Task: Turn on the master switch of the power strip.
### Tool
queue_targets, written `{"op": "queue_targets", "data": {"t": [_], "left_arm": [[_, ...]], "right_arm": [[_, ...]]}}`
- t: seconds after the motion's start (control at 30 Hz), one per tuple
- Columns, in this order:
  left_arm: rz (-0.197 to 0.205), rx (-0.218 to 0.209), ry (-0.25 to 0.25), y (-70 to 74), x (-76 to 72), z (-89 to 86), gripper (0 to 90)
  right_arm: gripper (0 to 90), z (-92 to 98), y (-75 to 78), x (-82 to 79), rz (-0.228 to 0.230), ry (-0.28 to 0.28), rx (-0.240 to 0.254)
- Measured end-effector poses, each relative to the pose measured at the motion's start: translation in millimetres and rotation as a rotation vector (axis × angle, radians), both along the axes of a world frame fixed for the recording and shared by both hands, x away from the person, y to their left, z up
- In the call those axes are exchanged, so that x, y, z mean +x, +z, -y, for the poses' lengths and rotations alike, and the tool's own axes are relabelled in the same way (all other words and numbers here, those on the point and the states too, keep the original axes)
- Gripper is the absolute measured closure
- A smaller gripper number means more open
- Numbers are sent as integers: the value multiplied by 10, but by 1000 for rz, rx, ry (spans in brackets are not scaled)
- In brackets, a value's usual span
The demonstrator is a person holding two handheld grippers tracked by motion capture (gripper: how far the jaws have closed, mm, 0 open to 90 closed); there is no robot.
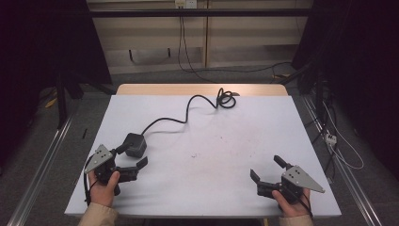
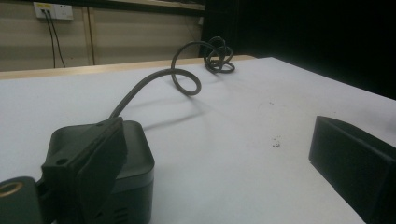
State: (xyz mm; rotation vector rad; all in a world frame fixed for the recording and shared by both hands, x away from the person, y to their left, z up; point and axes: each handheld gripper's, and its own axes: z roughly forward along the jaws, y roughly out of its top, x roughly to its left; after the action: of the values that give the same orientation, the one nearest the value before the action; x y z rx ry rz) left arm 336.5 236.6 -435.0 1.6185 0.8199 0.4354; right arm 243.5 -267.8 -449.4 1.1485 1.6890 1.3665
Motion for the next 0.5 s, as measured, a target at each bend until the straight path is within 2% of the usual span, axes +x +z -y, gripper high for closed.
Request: {"op": "queue_targets", "data": {"t": [0.23, 0.33, 0.5], "left_arm": [[-8, -5, -5, 11, 10, 7, 43], [-12, 12, -4, 18, 28, 17, 46], [-12, 16, 8, 34, 46, 8, 51]], "right_arm": [[20, -7, 10, -8, 7, 5, -13], [20, 0, 11, -9, 6, 1, -11], [20, 8, 15, -6, 8, -2, -13]]}}
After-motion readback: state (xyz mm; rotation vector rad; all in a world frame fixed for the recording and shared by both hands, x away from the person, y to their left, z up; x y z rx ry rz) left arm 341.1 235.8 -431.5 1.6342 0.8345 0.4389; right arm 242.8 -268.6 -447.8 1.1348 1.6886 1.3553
